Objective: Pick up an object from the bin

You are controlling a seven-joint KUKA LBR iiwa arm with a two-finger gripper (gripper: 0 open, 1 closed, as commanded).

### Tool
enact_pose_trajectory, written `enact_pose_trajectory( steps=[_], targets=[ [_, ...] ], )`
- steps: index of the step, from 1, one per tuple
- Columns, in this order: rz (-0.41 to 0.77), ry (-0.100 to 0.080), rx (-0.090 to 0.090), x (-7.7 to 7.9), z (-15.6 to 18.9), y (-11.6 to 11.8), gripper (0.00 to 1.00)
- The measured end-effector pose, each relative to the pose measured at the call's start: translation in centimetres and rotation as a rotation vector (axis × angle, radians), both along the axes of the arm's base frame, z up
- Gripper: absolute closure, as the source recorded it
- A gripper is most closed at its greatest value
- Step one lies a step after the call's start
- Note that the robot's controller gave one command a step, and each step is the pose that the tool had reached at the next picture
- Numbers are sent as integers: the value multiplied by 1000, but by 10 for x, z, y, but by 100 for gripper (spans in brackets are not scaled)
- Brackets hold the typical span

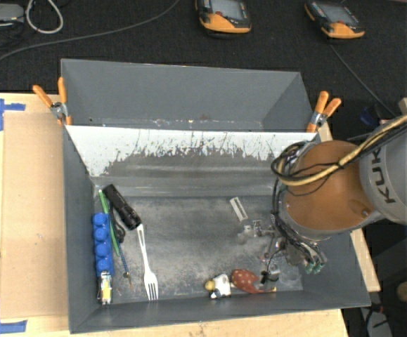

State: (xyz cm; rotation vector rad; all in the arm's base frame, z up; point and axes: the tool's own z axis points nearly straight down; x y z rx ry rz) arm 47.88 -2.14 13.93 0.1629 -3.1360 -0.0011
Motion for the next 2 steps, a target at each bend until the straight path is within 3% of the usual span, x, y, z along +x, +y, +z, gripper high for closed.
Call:
enact_pose_trajectory(
  steps=[1,2],
  targets=[
    [6,-10,1,-9,-1,-24,0],
    [-159,12,1,-8,-33,-40,0]
  ],
)
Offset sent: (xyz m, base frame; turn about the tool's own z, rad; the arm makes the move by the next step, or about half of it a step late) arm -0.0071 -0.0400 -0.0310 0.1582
